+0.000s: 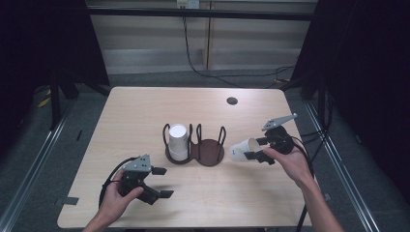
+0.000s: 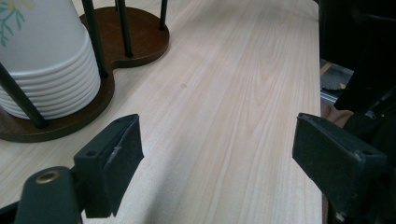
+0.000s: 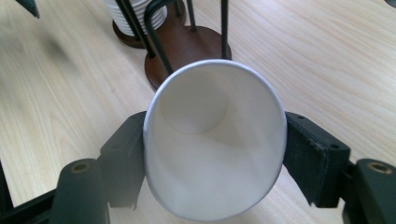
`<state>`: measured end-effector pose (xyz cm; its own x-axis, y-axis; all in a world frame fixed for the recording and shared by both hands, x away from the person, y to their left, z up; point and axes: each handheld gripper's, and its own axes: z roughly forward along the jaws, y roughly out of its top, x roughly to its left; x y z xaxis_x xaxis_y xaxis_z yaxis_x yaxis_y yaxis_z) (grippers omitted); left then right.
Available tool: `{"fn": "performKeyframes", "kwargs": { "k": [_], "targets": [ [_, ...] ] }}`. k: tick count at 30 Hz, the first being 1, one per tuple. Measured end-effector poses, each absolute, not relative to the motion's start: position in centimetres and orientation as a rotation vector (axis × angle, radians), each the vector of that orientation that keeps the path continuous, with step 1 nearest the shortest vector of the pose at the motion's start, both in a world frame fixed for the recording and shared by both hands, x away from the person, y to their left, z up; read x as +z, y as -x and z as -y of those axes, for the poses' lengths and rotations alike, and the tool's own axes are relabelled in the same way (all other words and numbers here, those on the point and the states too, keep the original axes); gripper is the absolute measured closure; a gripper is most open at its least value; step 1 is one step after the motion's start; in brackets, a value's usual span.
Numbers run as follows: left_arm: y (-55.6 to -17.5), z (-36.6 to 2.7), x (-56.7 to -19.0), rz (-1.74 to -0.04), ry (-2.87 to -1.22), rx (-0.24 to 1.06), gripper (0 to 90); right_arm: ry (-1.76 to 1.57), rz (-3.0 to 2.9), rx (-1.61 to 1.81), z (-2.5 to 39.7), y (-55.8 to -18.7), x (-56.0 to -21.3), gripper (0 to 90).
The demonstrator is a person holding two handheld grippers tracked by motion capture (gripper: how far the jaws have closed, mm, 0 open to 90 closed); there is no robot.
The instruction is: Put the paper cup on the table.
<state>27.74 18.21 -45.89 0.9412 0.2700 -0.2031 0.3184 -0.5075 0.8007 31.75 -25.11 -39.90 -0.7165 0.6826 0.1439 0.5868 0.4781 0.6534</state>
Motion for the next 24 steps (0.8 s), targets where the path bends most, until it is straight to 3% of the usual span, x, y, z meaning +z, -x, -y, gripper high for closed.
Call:
{"fn": "performKeyframes", "kwargs": {
  "k": [24],
  "targets": [
    [-27.8,-18.2,-46.0,-0.414,-2.141,-0.070,16.1,-1.171,-2.654,0.765,23.7,-35.8,-39.3,27.8]
  ]
}}
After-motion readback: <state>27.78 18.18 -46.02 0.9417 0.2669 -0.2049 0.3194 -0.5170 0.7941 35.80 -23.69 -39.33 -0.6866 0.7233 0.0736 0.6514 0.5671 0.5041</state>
